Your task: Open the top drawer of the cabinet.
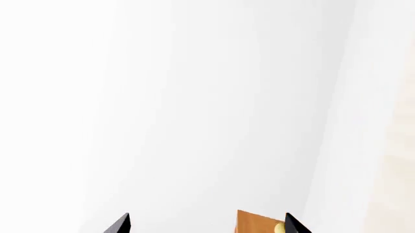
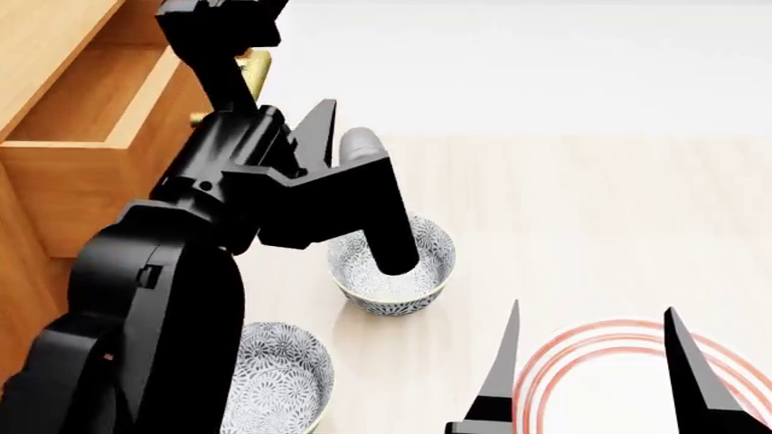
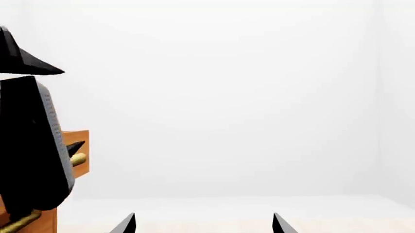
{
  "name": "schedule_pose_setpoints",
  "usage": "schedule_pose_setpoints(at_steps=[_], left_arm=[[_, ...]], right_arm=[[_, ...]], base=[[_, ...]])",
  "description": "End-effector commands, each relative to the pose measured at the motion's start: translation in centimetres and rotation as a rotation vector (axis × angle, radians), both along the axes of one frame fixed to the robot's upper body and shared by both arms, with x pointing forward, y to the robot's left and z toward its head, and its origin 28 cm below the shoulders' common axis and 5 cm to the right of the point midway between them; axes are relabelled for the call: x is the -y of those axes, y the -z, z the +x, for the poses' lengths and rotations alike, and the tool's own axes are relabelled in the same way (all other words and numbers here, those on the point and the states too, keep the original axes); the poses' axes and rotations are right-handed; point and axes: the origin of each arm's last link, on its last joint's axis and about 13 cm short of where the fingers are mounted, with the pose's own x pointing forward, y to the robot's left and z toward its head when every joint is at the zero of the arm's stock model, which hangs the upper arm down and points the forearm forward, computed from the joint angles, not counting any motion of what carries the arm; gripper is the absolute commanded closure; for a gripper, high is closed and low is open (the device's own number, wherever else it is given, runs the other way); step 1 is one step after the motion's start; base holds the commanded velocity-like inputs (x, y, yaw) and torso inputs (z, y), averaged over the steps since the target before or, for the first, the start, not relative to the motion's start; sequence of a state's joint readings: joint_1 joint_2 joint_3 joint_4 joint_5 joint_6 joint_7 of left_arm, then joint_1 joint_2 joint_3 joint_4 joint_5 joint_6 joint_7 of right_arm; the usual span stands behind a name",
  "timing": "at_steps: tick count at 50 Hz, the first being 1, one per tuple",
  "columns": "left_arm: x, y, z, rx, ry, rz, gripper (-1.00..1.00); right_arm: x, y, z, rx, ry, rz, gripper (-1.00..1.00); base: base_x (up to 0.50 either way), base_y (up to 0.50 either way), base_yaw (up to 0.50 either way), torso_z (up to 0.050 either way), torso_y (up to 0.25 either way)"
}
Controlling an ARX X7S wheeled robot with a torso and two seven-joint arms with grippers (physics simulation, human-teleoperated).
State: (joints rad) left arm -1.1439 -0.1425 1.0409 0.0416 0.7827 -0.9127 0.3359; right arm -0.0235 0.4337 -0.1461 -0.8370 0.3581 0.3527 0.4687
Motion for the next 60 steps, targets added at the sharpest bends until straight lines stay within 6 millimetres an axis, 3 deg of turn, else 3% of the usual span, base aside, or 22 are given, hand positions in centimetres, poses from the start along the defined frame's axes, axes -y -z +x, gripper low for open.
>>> schedule_pose_setpoints(at_steps=[1,8,14,17,23,30,32,37,39,40,42,46,47,49,60], left_arm=[[0.6,-4.2,-2.8,-0.079,0.128,-0.223,-1.00],[0.2,-6.1,-3.3,-0.131,0.177,-0.337,-1.00],[-0.4,-8.0,-4.3,-0.273,0.264,-0.586,-1.00],[-0.7,-9.0,-4.3,-0.194,0.226,-0.559,-1.00],[-1.3,-10.3,-4.7,-0.267,0.213,-0.679,-1.00],[-1.8,-11.5,-3.8,-0.313,0.046,-0.722,-1.00],[-2.3,-12.1,-2.7,-0.441,0.043,-0.753,-1.00],[-2.9,-12.8,-1.4,-0.574,0.016,-0.770,-1.00],[-3.5,-13.6,-0.6,-0.629,-0.047,-0.787,-1.00],[-6.1,-15.5,-0.9,-0.521,-0.123,-0.822,-1.00],[-7.7,-16.0,-0.7,-0.460,-0.254,-0.844,-1.00],[-5.4,-14.9,-1.4,-0.433,-0.321,-0.840,-1.00],[-4.7,-14.6,-1.8,-0.519,-0.286,-0.833,-1.00],[-3.8,-14.0,-2.7,-0.695,-0.257,-0.634,-1.00],[-3.8,-15.6,-2.2,-0.897,-0.212,-0.946,-1.00]], right_arm=[[0.1,-0.4,-0.4,0.033,0.003,0.002,-1.00],[0.1,-0.3,-0.4,0.034,0.000,0.000,-1.00],[0.2,-0.3,-0.4,0.034,0.002,0.003,-1.00],[0.2,-0.4,-0.5,0.035,0.002,0.003,-1.00],[0.2,-0.4,-0.5,0.032,0.003,0.003,-1.00],[0.2,-0.2,-0.4,0.027,0.001,0.004,-1.00],[0.2,-0.2,-0.3,0.025,0.002,0.004,-1.00],[0.1,-0.2,-0.3,0.020,-0.002,0.001,-1.00],[0.1,-0.1,-0.2,0.017,-0.004,-0.001,-1.00],[0.1,-0.1,-0.2,0.017,-0.005,-0.001,-1.00],[0.1,-0.1,-0.3,0.016,-0.004,-0.001,-1.00],[0.0,-0.1,-0.3,0.013,-0.005,-0.003,-1.00],[0.0,0.0,-0.3,0.012,-0.006,-0.004,-1.00],[0.0,0.0,-0.3,0.011,-0.008,-0.006,-1.00],[0.0,0.2,0.0,0.004,-0.010,-0.010,-1.00]], base=[[0.00,0.00,0.00,0.000,0.000],[0.00,0.00,0.00,0.000,0.000],[0.00,0.00,0.00,0.000,0.000],[0.00,0.00,0.00,0.000,0.000],[0.00,0.00,0.00,0.000,0.000],[0.00,0.00,0.00,0.000,0.000],[0.00,0.00,0.00,0.000,0.000],[0.00,0.00,0.00,0.000,0.000],[0.00,0.00,0.00,0.000,0.000],[0.00,0.00,0.00,0.000,0.000],[0.00,0.00,0.00,0.000,0.000],[0.00,0.00,0.00,0.000,0.000],[0.00,0.00,0.00,0.000,0.000],[0.00,0.00,0.00,0.000,0.000],[0.00,0.00,0.00,0.000,0.000]])
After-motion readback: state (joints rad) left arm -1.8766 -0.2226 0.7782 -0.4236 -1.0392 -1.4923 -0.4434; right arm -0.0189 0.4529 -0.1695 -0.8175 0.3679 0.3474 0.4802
